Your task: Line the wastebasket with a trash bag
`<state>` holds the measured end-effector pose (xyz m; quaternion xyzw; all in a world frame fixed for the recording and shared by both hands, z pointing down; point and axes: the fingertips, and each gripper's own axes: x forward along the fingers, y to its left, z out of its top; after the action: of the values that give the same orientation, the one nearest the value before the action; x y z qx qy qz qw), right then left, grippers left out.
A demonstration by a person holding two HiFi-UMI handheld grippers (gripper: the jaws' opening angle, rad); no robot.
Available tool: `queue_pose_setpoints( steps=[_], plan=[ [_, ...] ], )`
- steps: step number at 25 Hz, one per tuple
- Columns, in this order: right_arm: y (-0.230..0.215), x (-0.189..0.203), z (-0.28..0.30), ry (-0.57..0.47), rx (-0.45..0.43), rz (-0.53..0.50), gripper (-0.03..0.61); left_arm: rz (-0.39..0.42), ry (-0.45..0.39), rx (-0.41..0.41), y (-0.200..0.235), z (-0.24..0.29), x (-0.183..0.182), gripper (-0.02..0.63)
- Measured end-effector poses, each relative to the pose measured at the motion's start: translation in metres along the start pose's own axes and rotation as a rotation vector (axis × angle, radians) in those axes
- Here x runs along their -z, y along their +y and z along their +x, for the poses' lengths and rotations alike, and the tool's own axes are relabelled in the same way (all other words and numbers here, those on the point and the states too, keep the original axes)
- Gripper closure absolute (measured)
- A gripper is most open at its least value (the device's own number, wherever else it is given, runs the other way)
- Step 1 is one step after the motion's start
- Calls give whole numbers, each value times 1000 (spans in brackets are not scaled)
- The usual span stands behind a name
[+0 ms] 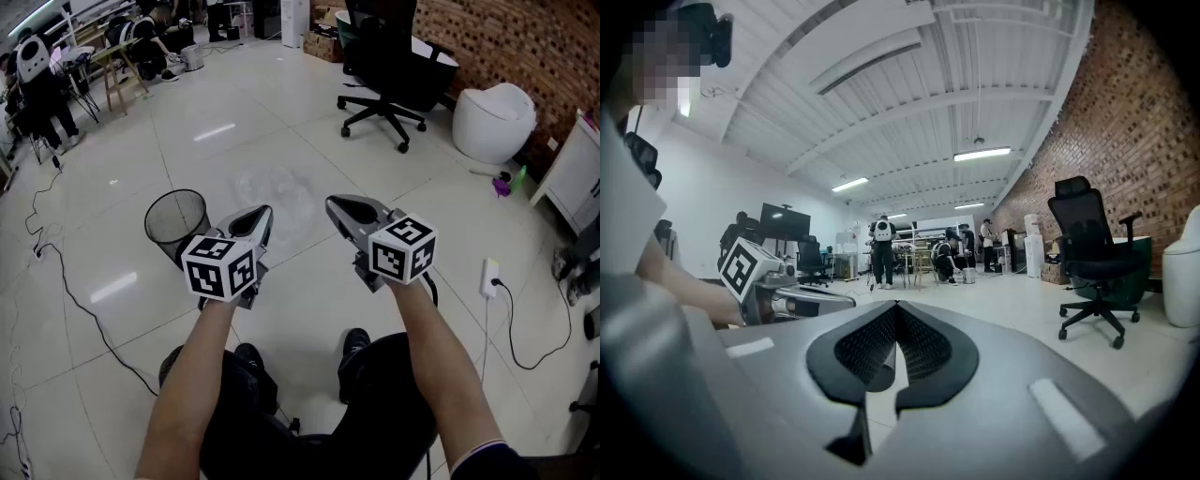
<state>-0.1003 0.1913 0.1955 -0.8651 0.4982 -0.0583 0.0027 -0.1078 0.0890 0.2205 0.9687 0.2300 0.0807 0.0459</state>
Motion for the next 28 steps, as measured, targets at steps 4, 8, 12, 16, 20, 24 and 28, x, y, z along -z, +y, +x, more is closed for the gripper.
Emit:
queue_pose_setpoints(
  steps=[4, 8, 12, 16, 20, 24, 28],
  plan=[
    [-6, -1, 4, 16, 9, -22, 578, 42, 3, 2, -2, 4, -5, 603],
    [-13, -5, 10, 26, 6, -20, 578, 51, 15, -8, 6, 9, -6, 603],
    [-21, -6, 12, 38, -5, -33, 578, 57, 20, -22, 17, 11, -10, 603],
    [-39, -8, 10, 45, -5, -42, 578, 87, 37, -31, 20, 21, -14, 603],
    [-57, -12, 11, 44, -26, -57, 578, 111, 66, -33, 16, 38, -19, 603],
    [-70, -13, 19, 50, -45, -77, 577, 107, 62, -26, 16, 56, -30, 603],
    [-81, -12, 36, 57, -51, -82, 577, 117, 56, -23, 26, 71, -36, 603]
  ],
)
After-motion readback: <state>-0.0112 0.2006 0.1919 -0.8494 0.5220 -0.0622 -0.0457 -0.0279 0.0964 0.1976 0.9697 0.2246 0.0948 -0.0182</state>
